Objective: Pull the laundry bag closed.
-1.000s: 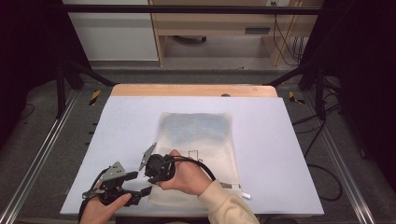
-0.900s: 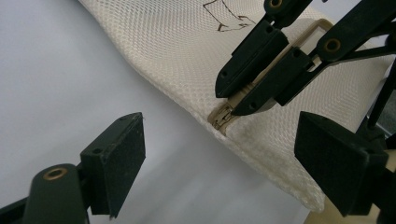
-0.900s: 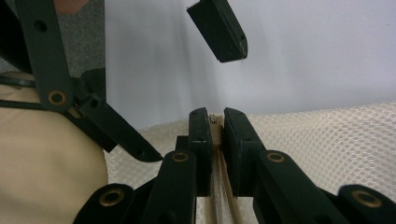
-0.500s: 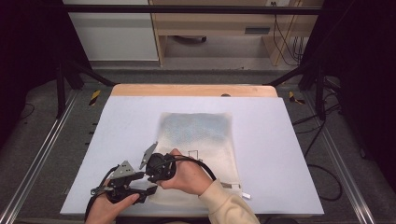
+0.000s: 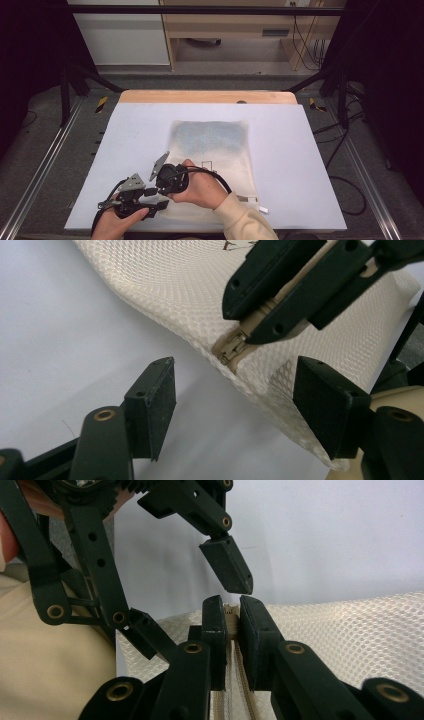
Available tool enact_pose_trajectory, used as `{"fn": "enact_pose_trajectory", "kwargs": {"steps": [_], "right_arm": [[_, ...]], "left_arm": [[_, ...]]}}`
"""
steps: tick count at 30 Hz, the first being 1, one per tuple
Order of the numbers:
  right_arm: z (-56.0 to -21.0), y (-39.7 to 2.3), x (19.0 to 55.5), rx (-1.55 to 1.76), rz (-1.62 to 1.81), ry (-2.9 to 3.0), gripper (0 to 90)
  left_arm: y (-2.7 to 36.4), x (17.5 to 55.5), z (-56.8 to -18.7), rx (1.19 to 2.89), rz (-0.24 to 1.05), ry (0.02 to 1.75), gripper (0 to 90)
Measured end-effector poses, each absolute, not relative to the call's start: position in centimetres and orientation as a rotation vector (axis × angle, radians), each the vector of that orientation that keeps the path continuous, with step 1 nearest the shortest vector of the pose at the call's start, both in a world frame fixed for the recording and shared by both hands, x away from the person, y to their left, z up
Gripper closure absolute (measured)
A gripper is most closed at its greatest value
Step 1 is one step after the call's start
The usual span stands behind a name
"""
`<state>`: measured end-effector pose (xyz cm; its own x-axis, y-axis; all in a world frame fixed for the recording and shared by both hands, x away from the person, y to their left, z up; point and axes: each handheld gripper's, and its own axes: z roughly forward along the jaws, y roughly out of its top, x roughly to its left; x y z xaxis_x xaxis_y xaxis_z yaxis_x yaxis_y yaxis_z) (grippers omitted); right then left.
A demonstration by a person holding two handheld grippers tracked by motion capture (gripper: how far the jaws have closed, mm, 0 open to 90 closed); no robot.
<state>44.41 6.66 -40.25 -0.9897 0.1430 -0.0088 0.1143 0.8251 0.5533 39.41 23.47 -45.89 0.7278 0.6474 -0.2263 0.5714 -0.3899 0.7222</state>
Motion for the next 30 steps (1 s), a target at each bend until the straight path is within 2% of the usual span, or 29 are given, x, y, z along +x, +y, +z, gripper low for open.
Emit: {"fn": "enact_pose_trajectory", "kwargs": {"steps": [5,30], "right_arm": [[-40.1,6.6,44.4,0.19,0.904,2.946,82.1],[-40.0,6.6,44.3,0.205,0.918,2.943,82.1]], "left_arm": [[23.2,39.5,-45.9,2.117,0.093,0.893,39.0],[22.2,40.6,-46.7,2.077,-0.042,0.876,42.3]]}}
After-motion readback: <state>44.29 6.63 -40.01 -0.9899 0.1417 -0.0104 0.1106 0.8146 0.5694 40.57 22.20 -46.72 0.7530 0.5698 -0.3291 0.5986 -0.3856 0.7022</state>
